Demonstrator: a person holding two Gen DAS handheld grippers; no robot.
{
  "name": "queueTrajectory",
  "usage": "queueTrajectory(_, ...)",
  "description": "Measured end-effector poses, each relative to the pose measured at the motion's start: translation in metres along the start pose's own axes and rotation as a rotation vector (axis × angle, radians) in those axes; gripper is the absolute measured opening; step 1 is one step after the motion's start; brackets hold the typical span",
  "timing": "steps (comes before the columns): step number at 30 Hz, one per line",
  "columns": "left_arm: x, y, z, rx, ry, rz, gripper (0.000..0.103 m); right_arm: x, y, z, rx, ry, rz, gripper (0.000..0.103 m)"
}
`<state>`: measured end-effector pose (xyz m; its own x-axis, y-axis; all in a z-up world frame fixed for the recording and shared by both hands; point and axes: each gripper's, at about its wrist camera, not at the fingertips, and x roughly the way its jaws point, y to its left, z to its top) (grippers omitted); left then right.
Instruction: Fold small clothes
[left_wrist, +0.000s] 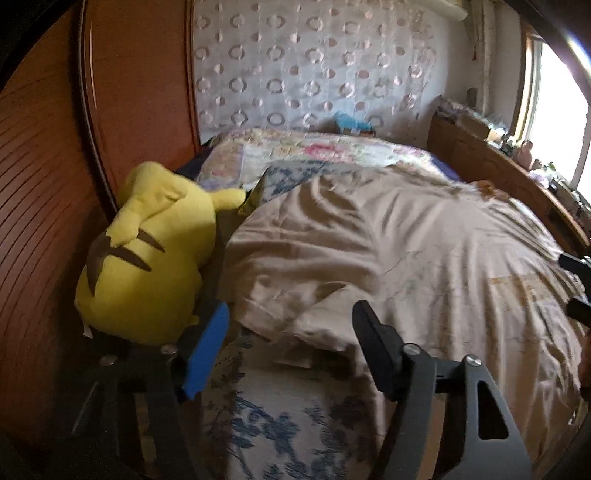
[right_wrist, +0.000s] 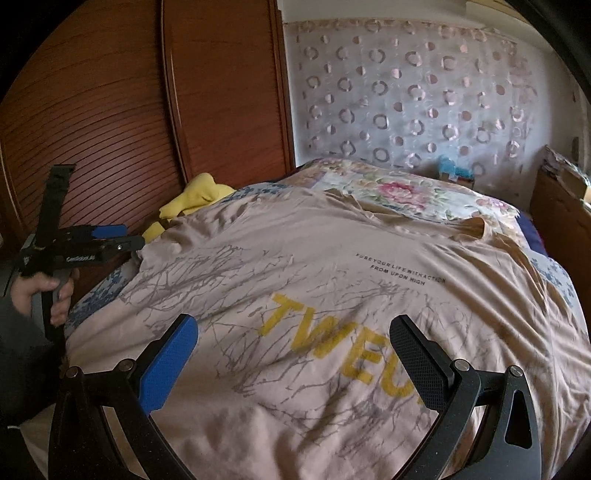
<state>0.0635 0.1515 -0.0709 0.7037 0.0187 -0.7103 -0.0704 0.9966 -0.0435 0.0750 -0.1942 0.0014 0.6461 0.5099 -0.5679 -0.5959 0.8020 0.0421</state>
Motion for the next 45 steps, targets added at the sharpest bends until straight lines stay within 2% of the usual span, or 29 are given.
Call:
queueTrajectory(2, 0.009, 0.004, 0.001, 0.004, 0.024, 0.002, 0.058, -0.008, -0.007, 0.003, -0.004, 0.001, 0.009, 0.103)
queueTrajectory(3, 0.014, 0.005, 0.002, 0.014, 0.042, 0.015, 0.047, -0.007, -0.007, 0.006, -0.008, 0.001, 0.01, 0.103)
queueTrajectory(4, 0.017, 0.005, 0.003, 0.026, 0.055, 0.026, 0.043, -0.008, -0.006, 0.008, -0.011, 0.001, 0.01, 0.103)
queueTrajectory(7, 0.022, 0.006, 0.006, 0.042, 0.07, 0.03, 0.043, -0.013, -0.009, 0.008, -0.022, 0.003, 0.01, 0.103)
queueTrajectory(12, 0.03, 0.016, 0.01, 0.01, 0.109, 0.0, 0.041, -0.023, -0.004, 0.0, -0.03, -0.001, 0.015, 0.103)
queueTrajectory(15, 0.034, 0.022, 0.01, -0.02, 0.128, -0.037, 0.032, -0.02, 0.001, -0.005, -0.025, -0.014, 0.009, 0.103)
queueTrajectory(17, 0.033, 0.023, 0.01, -0.021, 0.126, -0.032, 0.025, -0.017, 0.006, -0.01, -0.018, -0.026, 0.012, 0.103)
queueTrajectory(19, 0.029, 0.023, 0.01, -0.009, 0.111, -0.012, 0.003, -0.017, 0.01, -0.011, -0.006, -0.035, 0.022, 0.103)
queueTrajectory(24, 0.022, 0.015, 0.017, 0.021, 0.104, -0.003, 0.003, -0.021, 0.008, -0.016, 0.026, -0.045, 0.025, 0.103)
queueTrajectory(31, -0.012, -0.024, 0.05, 0.056, -0.018, -0.099, 0.003, -0.019, 0.001, -0.021, 0.064, -0.055, 0.008, 0.103)
queueTrajectory(36, -0.023, -0.061, 0.072, 0.117, -0.052, -0.173, 0.003, -0.019, -0.001, -0.021, 0.079, -0.054, -0.018, 0.103)
queueTrajectory(41, -0.033, -0.106, 0.078, 0.18, -0.046, -0.293, 0.003, -0.018, -0.004, -0.022, 0.104, -0.057, -0.032, 0.103)
queueTrajectory(45, -0.053, -0.115, 0.077, 0.194, -0.081, -0.314, 0.006, -0.019, 0.001, -0.02, 0.114, -0.063, -0.029, 0.103)
